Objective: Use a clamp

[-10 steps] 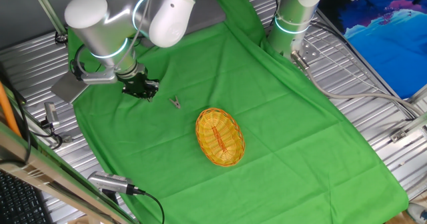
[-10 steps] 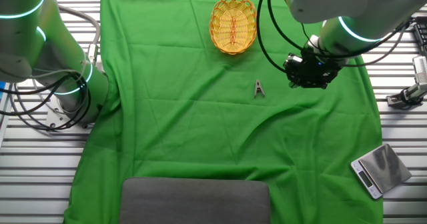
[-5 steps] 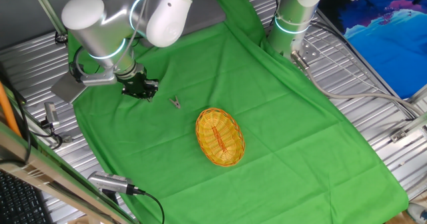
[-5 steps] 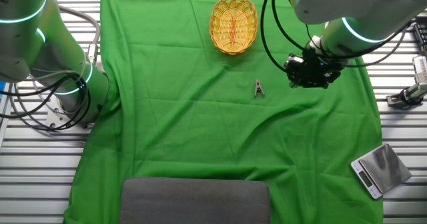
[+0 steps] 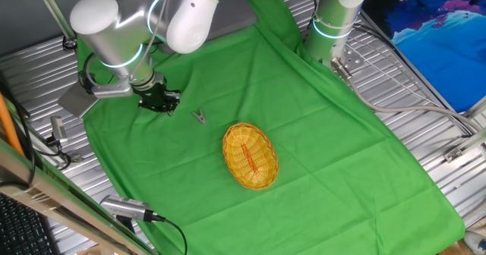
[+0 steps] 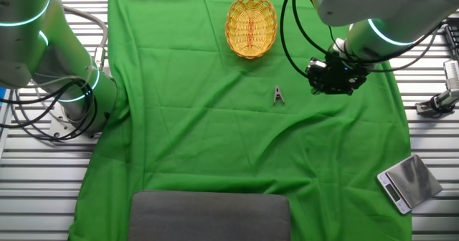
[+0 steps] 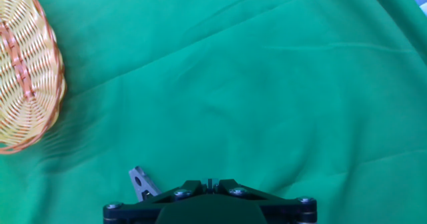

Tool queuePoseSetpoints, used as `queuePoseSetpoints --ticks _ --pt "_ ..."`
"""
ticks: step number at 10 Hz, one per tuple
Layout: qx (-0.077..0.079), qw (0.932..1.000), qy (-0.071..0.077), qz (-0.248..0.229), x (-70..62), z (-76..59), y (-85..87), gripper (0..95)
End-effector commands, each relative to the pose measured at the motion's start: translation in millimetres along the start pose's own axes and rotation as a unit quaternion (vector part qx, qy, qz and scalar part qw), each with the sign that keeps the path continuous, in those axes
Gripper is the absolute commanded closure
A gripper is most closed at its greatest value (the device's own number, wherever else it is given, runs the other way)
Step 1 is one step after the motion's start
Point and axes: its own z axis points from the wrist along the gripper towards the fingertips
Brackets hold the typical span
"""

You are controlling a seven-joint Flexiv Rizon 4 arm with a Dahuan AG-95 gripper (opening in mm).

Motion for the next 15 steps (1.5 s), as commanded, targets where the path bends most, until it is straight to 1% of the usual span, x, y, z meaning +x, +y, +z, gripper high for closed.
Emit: queuePoseSetpoints --ticks 1,3,4,6,7,8,9,10,12,13,14,15 --pt "0.001 1.0000 0.002 -0.004 0.2 0.0 0.0 95.0" --pt "0.001 0.9999 0.004 -0.010 0.2 0.0 0.0 95.0" --pt "0.001 0.9997 0.004 -0.024 0.8 0.0 1.5 76.0" --pt "-0.001 0.9992 0.001 -0.039 1.1 2.5 11.5 38.0" --pt "-0.001 0.9991 0.000 -0.042 0.9 3.2 13.6 38.0" --pt "-0.002 0.9983 -0.001 -0.058 -3.1 8.9 30.0 19.0" --pt "-0.002 0.9978 -0.003 -0.066 -0.8 13.6 40.1 19.0" --pt "-0.006 0.9965 -0.011 -0.083 2.8 19.1 46.1 0.0" --pt "-0.004 0.9945 -0.007 -0.105 8.4 29.9 57.4 0.0" --pt "-0.004 0.9938 -0.007 -0.111 11.3 33.4 62.2 0.0" --pt "-0.003 0.9916 -0.003 -0.129 14.5 37.5 67.7 0.0" --pt "-0.003 0.9900 -0.003 -0.141 15.9 39.8 70.1 0.0"
